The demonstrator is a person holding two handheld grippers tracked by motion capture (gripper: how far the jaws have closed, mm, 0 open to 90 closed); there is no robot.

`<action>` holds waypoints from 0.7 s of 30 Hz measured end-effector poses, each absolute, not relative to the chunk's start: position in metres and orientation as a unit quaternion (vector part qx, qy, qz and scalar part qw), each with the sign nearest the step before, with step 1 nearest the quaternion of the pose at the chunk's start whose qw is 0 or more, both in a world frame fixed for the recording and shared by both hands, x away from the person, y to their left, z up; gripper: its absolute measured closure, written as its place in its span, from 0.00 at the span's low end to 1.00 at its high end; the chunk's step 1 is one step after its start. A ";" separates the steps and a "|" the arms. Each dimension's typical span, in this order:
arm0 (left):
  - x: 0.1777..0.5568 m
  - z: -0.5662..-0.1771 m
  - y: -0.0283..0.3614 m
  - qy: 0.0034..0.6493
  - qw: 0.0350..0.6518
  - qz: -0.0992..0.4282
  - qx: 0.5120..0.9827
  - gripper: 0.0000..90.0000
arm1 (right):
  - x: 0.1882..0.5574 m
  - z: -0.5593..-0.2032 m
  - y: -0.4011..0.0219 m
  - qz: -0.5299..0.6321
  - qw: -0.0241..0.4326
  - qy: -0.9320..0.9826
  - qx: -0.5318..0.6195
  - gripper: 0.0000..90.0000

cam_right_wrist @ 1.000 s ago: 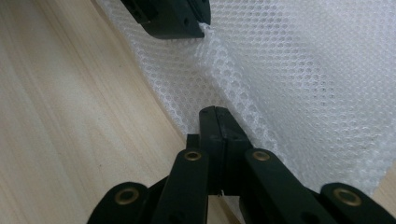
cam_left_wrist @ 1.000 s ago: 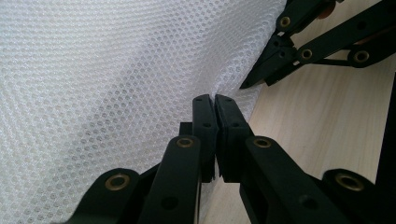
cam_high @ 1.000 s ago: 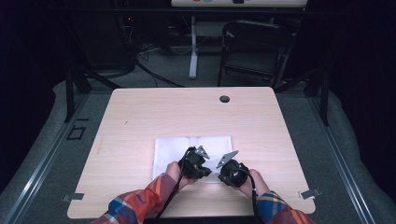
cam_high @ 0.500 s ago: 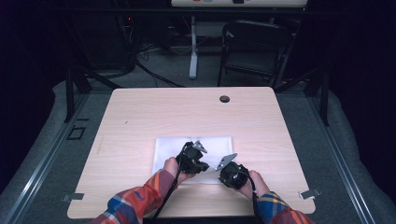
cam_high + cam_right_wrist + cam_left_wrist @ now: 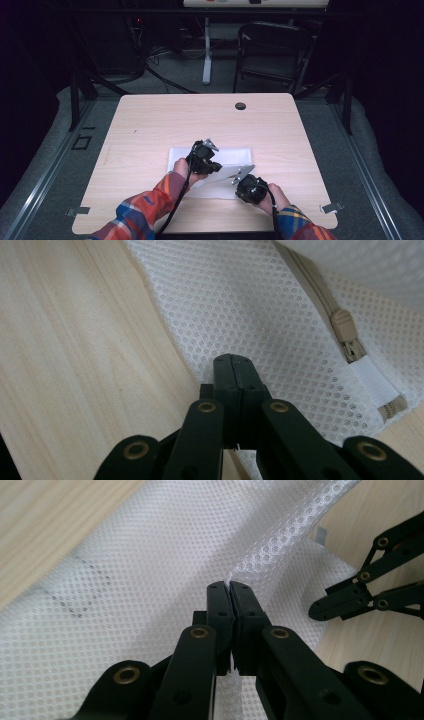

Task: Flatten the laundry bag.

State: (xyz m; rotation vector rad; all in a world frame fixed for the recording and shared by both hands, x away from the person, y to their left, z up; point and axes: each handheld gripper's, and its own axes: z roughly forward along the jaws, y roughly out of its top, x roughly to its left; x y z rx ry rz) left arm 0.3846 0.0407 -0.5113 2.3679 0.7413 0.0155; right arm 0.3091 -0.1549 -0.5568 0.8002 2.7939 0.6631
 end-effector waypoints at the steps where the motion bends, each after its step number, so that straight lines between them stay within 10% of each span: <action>1: 0.387 -0.510 0.041 0.284 0.326 0.005 0.902 0.98 | 0.309 -0.557 -0.155 0.221 0.078 0.935 0.267 1.00; 21: 0.420 -0.479 0.045 0.294 0.320 0.027 0.900 0.98 | 0.309 -0.555 -0.157 0.212 0.068 0.938 0.264 1.00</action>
